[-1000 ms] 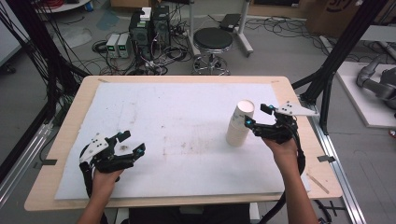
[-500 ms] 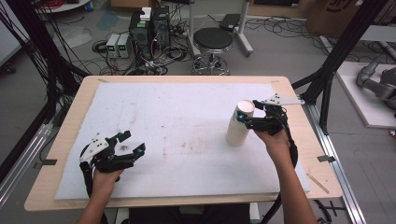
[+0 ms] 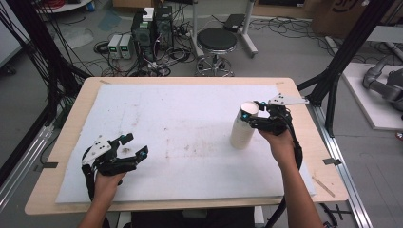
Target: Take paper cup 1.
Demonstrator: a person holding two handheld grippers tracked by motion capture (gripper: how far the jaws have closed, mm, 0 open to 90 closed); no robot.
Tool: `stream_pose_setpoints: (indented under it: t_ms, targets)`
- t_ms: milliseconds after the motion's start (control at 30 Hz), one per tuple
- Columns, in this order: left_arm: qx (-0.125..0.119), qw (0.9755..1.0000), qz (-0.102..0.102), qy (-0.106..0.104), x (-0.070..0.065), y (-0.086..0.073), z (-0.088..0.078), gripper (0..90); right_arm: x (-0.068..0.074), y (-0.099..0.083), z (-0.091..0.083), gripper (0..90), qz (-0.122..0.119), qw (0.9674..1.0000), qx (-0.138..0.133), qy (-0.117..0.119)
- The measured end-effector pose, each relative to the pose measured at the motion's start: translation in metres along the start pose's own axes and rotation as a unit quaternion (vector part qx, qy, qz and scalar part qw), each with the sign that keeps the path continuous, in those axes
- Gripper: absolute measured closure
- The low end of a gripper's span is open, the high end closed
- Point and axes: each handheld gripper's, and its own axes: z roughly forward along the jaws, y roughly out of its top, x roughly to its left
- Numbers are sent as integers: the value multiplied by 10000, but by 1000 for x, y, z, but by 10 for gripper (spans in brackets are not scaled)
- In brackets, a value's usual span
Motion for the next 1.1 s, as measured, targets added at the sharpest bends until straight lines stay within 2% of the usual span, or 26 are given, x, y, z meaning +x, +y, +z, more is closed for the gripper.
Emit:
stream_pose_setpoints:
  t_ms: [267,533,767,1100]
  targets:
    - [-6,10000,-6,8,0,0,0,167,1,8,-4,349,-22,9999,-102,-3]
    - [7,10000,2,-26,0,0,1,167,3,23,-18,350,-89,9995,-309,-41]
    - [5,10000,-3,-44,0,0,0,167,8,39,-36,352,-184,9984,-541,-61]
    - [-14,10000,-16,-39,0,1,0,167,21,51,-66,355,-367,9954,-880,85]
